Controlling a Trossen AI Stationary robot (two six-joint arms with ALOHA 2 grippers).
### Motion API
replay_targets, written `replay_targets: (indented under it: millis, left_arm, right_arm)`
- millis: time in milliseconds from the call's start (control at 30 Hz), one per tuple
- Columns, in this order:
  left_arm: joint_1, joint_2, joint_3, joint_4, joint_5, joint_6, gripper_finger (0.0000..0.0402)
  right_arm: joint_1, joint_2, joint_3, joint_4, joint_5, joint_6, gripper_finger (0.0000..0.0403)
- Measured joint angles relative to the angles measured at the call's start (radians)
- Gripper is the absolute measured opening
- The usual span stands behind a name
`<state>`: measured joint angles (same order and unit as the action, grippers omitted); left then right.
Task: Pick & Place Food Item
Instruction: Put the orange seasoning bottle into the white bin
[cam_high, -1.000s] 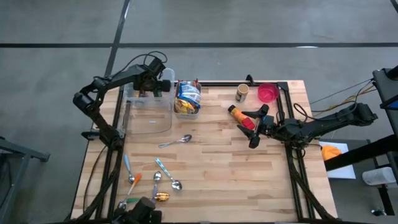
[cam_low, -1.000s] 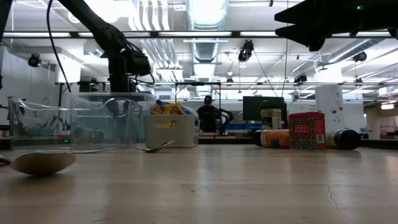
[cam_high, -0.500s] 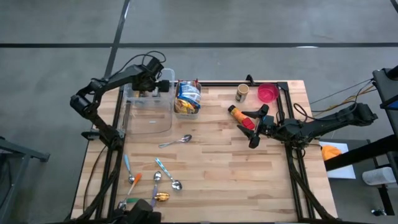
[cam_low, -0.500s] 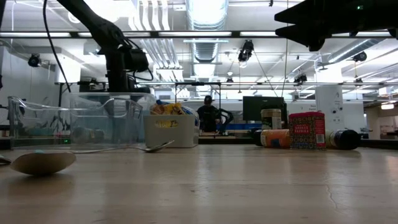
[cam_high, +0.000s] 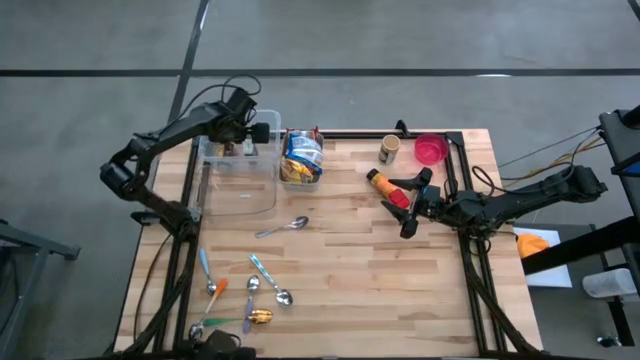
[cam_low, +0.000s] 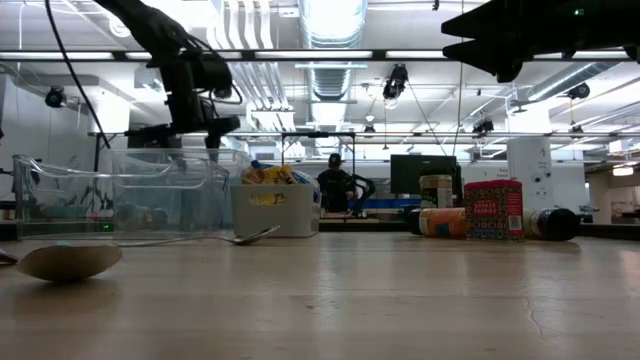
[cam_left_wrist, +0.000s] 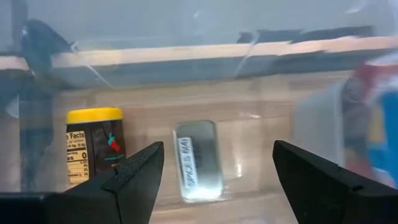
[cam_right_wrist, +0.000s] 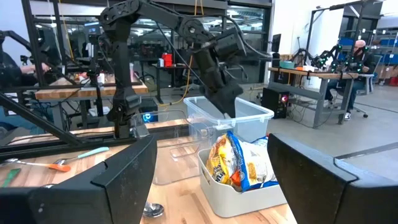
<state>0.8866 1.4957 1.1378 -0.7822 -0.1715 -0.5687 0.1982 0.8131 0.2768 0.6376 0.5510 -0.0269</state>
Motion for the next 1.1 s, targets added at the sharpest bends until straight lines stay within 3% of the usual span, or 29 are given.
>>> replay_targets:
  millis: [467,733,1000,1100]
  left_arm:
    - [-0.169,-0.211,-0.012,0.061,-0.013,0.099,0.0305]
    - [-0.32,-0.43,-0.265,0.487,0.03,0.288,0.0305]
    - [-0.353,-0.628,-0.61,1.039,0.284,0.407,0.0305]
    - [-0.353,-0.659,-0.691,1.14,0.337,0.431,0.0305]
  right_arm:
    - [0.0,0.0,0.0,0.0,0.0,0.0,0.0304]
    - [0.0,0.0,0.0,0.0,0.0,0.0,0.0304]
    - [0.0,0.0,0.0,0.0,0.0,0.0,0.0304]
    - [0.0,0.0,0.0,0.0,0.0,0.0,0.0304]
